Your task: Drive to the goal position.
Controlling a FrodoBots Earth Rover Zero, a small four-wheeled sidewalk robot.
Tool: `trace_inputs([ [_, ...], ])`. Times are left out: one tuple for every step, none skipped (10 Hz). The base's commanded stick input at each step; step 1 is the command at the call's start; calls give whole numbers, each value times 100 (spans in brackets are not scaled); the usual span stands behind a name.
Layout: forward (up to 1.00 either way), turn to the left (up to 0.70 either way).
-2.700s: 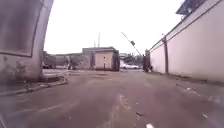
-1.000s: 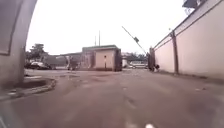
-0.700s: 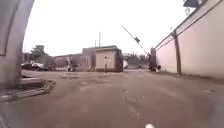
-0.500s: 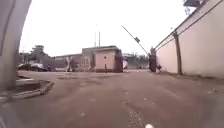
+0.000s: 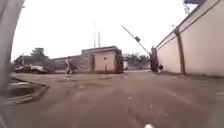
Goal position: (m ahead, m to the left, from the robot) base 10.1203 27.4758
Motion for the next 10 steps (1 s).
trace_inputs([
  [70,0],
  [70,0],
  [70,0],
  [70,0],
  [70,0],
  [70,0],
  [70,0],
  [70,0],
  [70,0],
  [70,0],
])
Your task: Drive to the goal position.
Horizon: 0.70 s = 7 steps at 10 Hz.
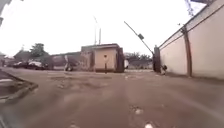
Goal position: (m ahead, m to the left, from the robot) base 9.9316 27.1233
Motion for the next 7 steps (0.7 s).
trace_inputs([
  [70,2],
  [70,6],
  [70,8],
  [70,18],
  [70,35],
  [70,35],
  [70,35],
])
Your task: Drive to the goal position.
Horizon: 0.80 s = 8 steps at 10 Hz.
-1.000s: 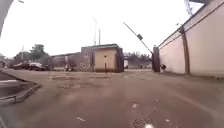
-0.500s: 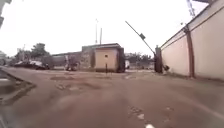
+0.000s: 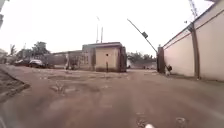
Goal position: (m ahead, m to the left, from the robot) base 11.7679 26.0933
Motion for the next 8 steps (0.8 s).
trace_inputs([
  [70,35],
  [70,35],
  [70,35],
  [70,35],
  [70,35],
  [70,35],
  [70,35],
  [70,35],
])
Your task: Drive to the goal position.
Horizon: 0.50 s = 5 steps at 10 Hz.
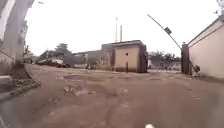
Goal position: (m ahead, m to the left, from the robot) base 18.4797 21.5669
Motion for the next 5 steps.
trace_inputs([
  [70,35],
  [70,35],
  [70,35],
  [70,35],
  [70,35],
])
